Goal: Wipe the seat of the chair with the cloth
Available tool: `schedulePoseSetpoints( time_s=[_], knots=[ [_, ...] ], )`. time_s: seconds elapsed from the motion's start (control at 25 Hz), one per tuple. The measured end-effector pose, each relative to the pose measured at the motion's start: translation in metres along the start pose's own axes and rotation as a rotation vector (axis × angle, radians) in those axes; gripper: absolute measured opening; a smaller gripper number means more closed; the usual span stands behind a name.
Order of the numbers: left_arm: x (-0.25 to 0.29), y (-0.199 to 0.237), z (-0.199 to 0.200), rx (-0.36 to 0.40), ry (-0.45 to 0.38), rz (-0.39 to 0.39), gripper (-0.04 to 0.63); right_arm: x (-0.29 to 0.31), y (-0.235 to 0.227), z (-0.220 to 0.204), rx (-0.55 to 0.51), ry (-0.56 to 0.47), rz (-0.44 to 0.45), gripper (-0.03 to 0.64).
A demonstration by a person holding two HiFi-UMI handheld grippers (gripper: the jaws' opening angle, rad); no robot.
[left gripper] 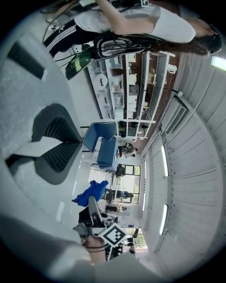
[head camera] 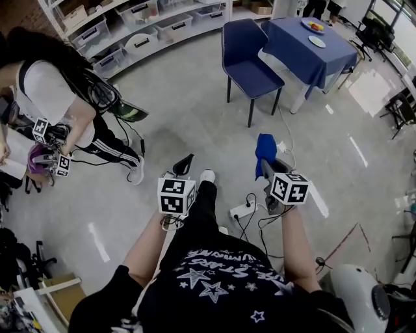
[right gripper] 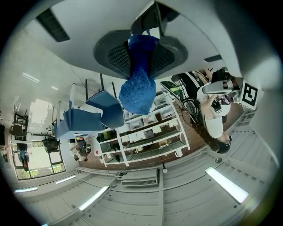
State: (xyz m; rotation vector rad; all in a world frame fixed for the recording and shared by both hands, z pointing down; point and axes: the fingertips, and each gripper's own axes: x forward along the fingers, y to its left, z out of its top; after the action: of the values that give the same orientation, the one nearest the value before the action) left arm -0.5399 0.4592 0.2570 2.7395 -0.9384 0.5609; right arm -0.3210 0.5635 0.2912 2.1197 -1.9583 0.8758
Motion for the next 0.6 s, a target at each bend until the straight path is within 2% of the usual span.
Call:
schedulePoseSetpoints(
  time_s=[0.32, 0.6],
  knots=[
    [0.088, 0.042, 0.020, -0.014, 0.011, -0.040, 0.019, 0.069, -0.031, 0.028, 0.010, 0.032, -0.047, 0.106],
    [0.209, 0.099, 0.076, -0.028, 0.041, -0.070, 0.020, 0.176, -0.079, 0.104, 0.029, 0.075, -0.088, 0.106]
  ],
)
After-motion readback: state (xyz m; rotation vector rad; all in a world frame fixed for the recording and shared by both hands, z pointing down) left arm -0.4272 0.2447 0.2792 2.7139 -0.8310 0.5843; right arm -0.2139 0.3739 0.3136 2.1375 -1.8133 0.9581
